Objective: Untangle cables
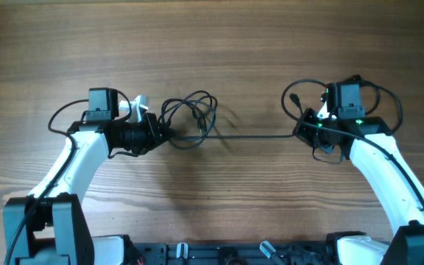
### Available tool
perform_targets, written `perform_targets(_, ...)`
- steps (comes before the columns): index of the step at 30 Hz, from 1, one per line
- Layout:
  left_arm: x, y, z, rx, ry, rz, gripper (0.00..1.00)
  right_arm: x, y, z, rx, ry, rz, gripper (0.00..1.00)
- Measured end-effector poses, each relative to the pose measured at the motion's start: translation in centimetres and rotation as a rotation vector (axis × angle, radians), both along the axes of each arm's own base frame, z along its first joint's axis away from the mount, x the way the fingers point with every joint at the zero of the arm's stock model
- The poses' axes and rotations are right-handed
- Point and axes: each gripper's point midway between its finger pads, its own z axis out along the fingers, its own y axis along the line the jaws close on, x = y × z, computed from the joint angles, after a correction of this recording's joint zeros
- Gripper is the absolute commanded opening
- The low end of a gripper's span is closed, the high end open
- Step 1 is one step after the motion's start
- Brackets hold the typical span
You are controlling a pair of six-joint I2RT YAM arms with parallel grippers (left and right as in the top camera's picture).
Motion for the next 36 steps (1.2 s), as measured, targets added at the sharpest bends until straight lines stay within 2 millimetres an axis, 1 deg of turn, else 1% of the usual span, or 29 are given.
perform_targets(4, 0.3, 0.9, -0.4, 0.029, 0.005, 0.030, 0.04, -1.6, 1.3, -1.5, 0.090, 0.029, 0.062, 0.05)
perform_targets(6, 0.6, 1.1, -0.2, 0.021, -0.007, 0.038, 0.04, -3.1, 2.0, -2.7, 0.132, 0.063, 0.090, 0.05)
perform_targets(9, 0.7, 0.4, 1.0, -0.067, -0.031, 0.022, 0.04, -4.9, 2.8, -4.4, 0.145, 0.092, 0.133, 0.06)
perform_targets(10, 0.8, 0.4, 1.2, -0.084, -0.037, 0.022, 0.04, -5.3, 3.0, -4.6, 0.144, 0.098, 0.144, 0.06)
perform_targets(11, 0.8, 0.2, 1.5, -0.107, -0.039, 0.018, 0.04, -5.2, 3.5, -4.6, 0.151, 0.089, 0.166, 0.09)
perform_targets(12, 0.7, -0.3, 2.4, -0.166, -0.046, 0.001, 0.04, -5.2, 3.9, -4.5, 0.157, 0.080, 0.182, 0.11)
perform_targets(14, 0.2, -1.4, 4.0, -0.274, -0.056, -0.036, 0.04, -4.7, 5.3, -3.8, 0.202, 0.027, 0.254, 0.15)
perform_targets(16, -0.3, -2.3, 5.8, -0.389, -0.071, -0.082, 0.04, -4.4, 7.3, -2.7, 0.275, -0.036, 0.344, 0.20)
perform_targets(18, -0.8, -2.9, 7.1, -0.469, -0.091, -0.120, 0.04, -4.4, 8.3, -2.1, 0.319, -0.059, 0.385, 0.26)
perform_targets(19, -1.1, -3.1, 8.0, -0.519, -0.105, -0.144, 0.04, -4.5, 8.6, -1.8, 0.339, -0.065, 0.400, 0.31)
perform_targets(22, -1.4, -3.4, 8.9, -0.565, -0.139, -0.178, 0.04, -4.7, 9.0, -1.5, 0.356, -0.084, 0.445, 0.40)
perform_targets(25, -1.6, -3.5, 9.5, -0.586, -0.202, -0.218, 0.04, -4.9, 9.4, -1.2, 0.368, -0.112, 0.500, 0.53)
perform_targets(27, -1.7, -3.5, 9.7, -0.590, -0.248, -0.243, 0.04, -4.9, 9.7, -0.6, 0.381, -0.126, 0.535, 0.57)
perform_targets(28, -1.8, -3.5, 9.8, -0.589, -0.277, -0.258, 0.04, -4.5, 9.9, 0.2, 0.389, -0.142, 0.554, 0.59)
perform_targets(29, -1.8, -3.5, 9.9, -0.585, -0.310, -0.274, 0.04, -3.5, 10.1, 1.4, 0.388, -0.180, 0.567, 0.60)
perform_targets(32, -1.8, -3.5, 10.0, -0.569, -0.381, -0.306, 0.04, -1.9, 11.1, 4.6, 0.428, -0.269, 0.609, 0.61)
perform_targets(34, -2.0, -3.6, 9.9, -0.553, -0.439, -0.334, 0.04, -1.8, 12.0, 6.7, 0.494, -0.324, 0.651, 0.64)
perform_targets(36, -2.2, -3.6, 9.8, -0.544, -0.472, -0.354, 0.04, -2.3, 12.6, 7.4, 0.549, -0.330, 0.677, 0.65)
